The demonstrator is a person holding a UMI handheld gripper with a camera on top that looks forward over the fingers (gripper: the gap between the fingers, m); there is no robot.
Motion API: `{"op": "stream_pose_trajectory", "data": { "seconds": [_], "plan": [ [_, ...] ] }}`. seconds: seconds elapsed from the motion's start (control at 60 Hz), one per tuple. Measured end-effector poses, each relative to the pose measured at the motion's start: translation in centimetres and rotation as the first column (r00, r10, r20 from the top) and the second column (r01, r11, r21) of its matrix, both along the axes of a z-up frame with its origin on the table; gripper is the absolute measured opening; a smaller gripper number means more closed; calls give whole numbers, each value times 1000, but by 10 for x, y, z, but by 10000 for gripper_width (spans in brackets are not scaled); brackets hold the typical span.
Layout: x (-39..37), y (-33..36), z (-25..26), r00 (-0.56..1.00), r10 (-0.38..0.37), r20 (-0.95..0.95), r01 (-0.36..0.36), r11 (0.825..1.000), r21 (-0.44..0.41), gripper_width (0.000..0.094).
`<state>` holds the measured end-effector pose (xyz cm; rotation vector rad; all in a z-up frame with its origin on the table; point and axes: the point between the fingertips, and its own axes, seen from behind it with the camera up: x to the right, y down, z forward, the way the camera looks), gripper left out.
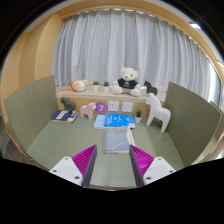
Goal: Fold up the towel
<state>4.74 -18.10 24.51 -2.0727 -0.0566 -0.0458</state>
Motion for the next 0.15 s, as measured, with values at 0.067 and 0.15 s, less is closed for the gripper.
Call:
{"op": "stream_pose_trajectory", "data": {
  "seconds": [0.067,0.15],
  "plan": [
    [-3,-8,2,1000,-2,-7,2,1000,7,636],
    [-8,-16,4,1000,-3,-10,3,1000,8,635]
  ]
}}
